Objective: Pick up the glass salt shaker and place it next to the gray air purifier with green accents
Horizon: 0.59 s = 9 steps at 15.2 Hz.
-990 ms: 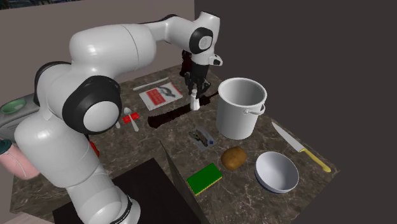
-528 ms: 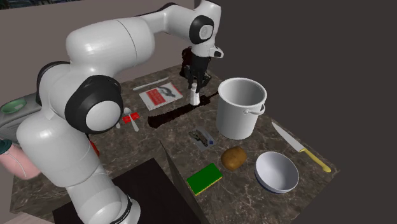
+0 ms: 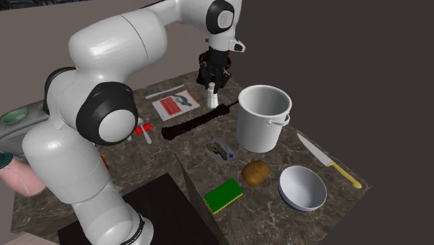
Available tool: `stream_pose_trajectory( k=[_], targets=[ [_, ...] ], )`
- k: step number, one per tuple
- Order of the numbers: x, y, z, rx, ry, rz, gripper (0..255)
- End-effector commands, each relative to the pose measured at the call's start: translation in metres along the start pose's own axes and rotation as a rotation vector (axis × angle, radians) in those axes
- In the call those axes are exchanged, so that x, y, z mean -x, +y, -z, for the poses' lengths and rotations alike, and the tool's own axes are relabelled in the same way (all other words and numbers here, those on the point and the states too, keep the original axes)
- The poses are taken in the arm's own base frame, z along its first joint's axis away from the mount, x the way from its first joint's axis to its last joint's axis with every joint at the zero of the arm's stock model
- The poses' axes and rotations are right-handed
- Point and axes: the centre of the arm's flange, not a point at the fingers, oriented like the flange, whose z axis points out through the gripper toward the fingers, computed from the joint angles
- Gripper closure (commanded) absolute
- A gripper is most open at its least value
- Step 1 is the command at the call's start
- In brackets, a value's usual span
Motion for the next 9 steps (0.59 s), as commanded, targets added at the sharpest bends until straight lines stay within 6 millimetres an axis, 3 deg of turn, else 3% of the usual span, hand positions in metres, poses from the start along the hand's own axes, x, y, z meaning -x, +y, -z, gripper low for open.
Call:
stream_pose_trajectory(
  k=[1,9],
  targets=[
    [0.002,0.000,0.011,0.000,0.000,0.000,255],
    [0.011,-0.003,0.052,0.000,0.000,0.000,255]
  ],
)
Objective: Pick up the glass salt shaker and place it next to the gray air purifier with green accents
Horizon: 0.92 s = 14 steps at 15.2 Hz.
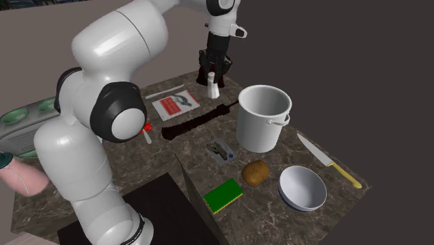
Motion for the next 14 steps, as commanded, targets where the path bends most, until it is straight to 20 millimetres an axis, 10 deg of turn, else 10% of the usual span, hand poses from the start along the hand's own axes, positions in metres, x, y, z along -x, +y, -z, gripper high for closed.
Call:
stream_pose_trajectory(
  k=[1,5,14],
  targets=[
    [0.002,0.000,0.010,0.000,-0.001,0.000,255],
    [0.006,-0.002,0.029,0.000,-0.001,0.000,255],
    [0.042,-0.114,0.012,0.000,-0.001,0.000,255]
  ],
)
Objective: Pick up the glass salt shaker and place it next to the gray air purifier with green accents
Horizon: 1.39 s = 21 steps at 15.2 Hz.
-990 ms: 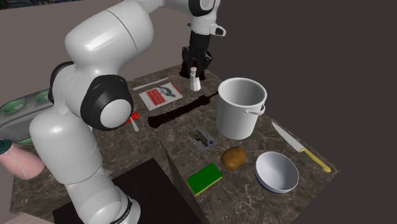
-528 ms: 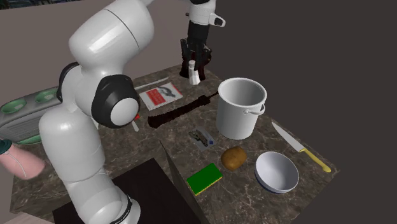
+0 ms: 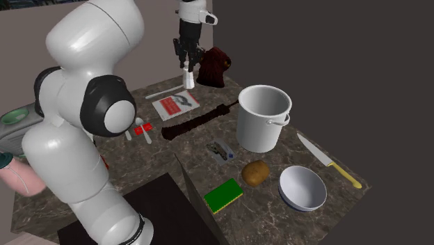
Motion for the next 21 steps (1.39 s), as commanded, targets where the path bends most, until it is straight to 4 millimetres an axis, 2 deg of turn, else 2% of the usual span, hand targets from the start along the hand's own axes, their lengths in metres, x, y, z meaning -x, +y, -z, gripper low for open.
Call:
stream_pose_trajectory(
  k=[1,21],
  targets=[
    [0.009,-0.026,-0.005,0.000,0.000,-0.002,255],
    [0.088,-0.275,-0.042,0.000,0.000,-0.002,255]
  ],
)
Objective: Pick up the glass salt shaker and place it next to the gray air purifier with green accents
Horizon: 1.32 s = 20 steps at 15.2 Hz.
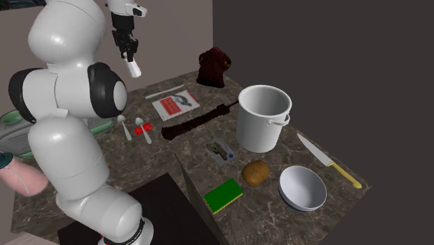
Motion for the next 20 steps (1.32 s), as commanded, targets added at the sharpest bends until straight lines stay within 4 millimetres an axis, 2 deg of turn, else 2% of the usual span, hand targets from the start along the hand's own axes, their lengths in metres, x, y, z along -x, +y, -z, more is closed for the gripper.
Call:
stream_pose_trajectory(
  k=[1,9,10,20],
  targets=[
    [0.005,-0.026,-0.004,-0.001,0.000,-0.002,255],
    [0.037,-0.126,-0.019,-0.001,0.000,-0.002,255],
    [0.042,-0.143,-0.022,-0.001,0.000,-0.002,255],
    [0.031,-0.139,-0.073,-0.001,0.000,-0.002,255]
  ],
)
